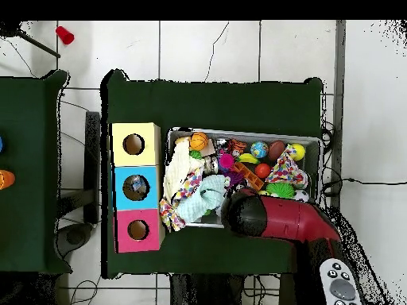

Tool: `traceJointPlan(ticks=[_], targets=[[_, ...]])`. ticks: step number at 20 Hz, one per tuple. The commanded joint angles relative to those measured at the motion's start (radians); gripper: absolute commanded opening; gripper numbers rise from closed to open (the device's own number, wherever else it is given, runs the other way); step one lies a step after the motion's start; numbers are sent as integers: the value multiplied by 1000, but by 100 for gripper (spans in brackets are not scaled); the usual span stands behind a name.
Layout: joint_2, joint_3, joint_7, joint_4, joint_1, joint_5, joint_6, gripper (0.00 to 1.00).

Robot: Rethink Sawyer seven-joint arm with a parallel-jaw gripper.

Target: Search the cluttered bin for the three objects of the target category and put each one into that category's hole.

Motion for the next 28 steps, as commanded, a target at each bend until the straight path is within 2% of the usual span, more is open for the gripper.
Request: traceJointPlan(ticks=[1, 5, 12, 19, 28], targets=[[74, 218, -370, -16, -94, -140, 107, 100], [134, 268, -376, -54, -142, -181, 104, 100], [178, 282, -336, -83, -156, -243, 110, 100], [154, 315, -324, -61, -184, -262, 132, 100], [129, 334, -341, -68, -226, -298, 162, 100]])
